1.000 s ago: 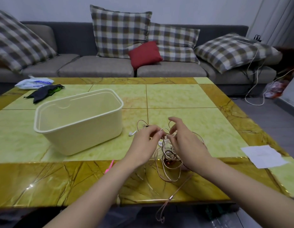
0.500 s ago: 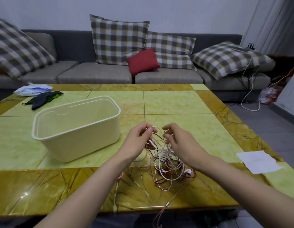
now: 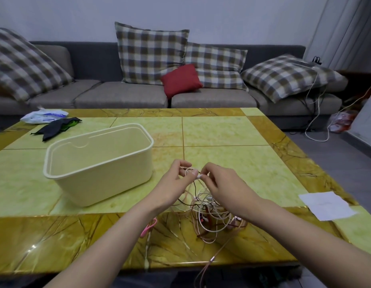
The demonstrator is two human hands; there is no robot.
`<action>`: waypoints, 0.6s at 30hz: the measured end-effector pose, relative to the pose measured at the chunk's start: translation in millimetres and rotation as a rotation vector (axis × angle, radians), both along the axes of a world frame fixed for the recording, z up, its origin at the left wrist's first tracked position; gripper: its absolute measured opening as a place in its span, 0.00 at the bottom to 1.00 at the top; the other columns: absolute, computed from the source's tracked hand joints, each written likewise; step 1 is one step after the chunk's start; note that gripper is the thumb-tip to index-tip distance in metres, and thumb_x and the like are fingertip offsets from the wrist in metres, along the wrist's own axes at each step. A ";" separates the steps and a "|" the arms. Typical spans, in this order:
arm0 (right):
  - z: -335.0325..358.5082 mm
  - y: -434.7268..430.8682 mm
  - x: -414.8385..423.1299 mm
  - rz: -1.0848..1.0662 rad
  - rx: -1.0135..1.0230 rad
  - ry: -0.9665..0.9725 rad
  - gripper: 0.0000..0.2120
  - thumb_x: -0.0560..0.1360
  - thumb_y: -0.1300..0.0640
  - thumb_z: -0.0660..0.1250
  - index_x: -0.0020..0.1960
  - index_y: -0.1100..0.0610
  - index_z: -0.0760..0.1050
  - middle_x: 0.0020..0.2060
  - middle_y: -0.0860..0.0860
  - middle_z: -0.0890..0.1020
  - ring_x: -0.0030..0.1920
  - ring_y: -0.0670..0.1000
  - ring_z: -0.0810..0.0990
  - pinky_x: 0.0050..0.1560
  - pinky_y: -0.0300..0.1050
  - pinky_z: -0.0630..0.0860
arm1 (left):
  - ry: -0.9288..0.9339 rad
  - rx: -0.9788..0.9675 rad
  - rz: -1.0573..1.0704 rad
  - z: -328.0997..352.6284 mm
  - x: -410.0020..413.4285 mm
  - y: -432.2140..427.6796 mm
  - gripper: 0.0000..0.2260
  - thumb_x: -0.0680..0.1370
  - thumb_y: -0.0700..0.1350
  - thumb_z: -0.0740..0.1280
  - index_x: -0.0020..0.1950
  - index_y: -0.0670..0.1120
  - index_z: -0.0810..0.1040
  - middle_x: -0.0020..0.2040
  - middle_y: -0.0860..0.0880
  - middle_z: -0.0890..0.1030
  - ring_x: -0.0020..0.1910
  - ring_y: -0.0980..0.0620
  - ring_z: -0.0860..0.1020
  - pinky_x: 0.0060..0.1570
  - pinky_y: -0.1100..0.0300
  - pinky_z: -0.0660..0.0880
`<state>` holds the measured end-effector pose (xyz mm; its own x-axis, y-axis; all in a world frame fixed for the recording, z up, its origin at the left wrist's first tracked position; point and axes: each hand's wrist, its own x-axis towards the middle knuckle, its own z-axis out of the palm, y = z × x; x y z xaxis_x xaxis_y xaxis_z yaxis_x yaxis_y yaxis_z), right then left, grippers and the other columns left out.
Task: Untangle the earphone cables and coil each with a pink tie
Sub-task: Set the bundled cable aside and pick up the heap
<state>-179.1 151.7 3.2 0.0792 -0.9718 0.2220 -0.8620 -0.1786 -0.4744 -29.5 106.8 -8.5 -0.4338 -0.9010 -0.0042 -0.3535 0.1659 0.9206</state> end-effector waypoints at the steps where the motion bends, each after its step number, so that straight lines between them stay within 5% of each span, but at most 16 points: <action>1: 4.1 -1.1 -2.6 -0.010 -0.001 0.005 0.07 0.81 0.52 0.57 0.50 0.53 0.72 0.31 0.43 0.71 0.31 0.41 0.69 0.31 0.38 0.63 | -0.014 -0.016 0.003 -1.4 1.4 -1.0 0.12 0.80 0.52 0.60 0.62 0.51 0.67 0.46 0.51 0.73 0.36 0.56 0.69 0.37 0.64 0.67; 8: 34.9 -5.3 -15.9 -0.079 -0.060 0.142 0.08 0.79 0.51 0.59 0.51 0.52 0.76 0.34 0.43 0.73 0.36 0.47 0.71 0.32 0.42 0.63 | 0.023 -0.162 -0.038 5.7 -8.7 -9.9 0.06 0.79 0.45 0.62 0.46 0.48 0.78 0.40 0.52 0.76 0.36 0.57 0.69 0.38 0.66 0.67; 12: 44.5 -6.3 -22.4 -0.075 -0.015 0.105 0.10 0.79 0.48 0.60 0.46 0.50 0.76 0.30 0.44 0.73 0.32 0.46 0.72 0.30 0.41 0.62 | 0.131 -0.015 -0.094 16.2 -11.3 -8.0 0.08 0.79 0.48 0.62 0.45 0.46 0.77 0.41 0.55 0.77 0.37 0.64 0.71 0.37 0.73 0.67; 15: 46.9 -5.9 -27.7 -0.044 0.043 0.037 0.15 0.78 0.44 0.61 0.37 0.52 0.75 0.26 0.46 0.72 0.27 0.45 0.68 0.29 0.40 0.61 | 0.239 0.065 -0.124 19.9 -11.5 -5.0 0.09 0.80 0.47 0.60 0.43 0.45 0.76 0.42 0.51 0.80 0.46 0.56 0.75 0.50 0.64 0.71; 18: 42.1 -7.8 -37.2 -0.050 0.109 -0.080 0.17 0.77 0.45 0.62 0.34 0.53 0.73 0.26 0.47 0.72 0.27 0.46 0.66 0.28 0.39 0.61 | 0.447 0.154 -0.069 26.0 -10.7 -7.4 0.11 0.81 0.43 0.58 0.40 0.44 0.72 0.33 0.50 0.76 0.41 0.50 0.77 0.54 0.54 0.73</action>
<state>-216.3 143.9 45.3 0.0166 -0.9928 0.1187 -0.8269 -0.0803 -0.5566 -40.2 99.3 17.5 -0.4822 -0.8737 0.0647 0.0896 0.0243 0.9957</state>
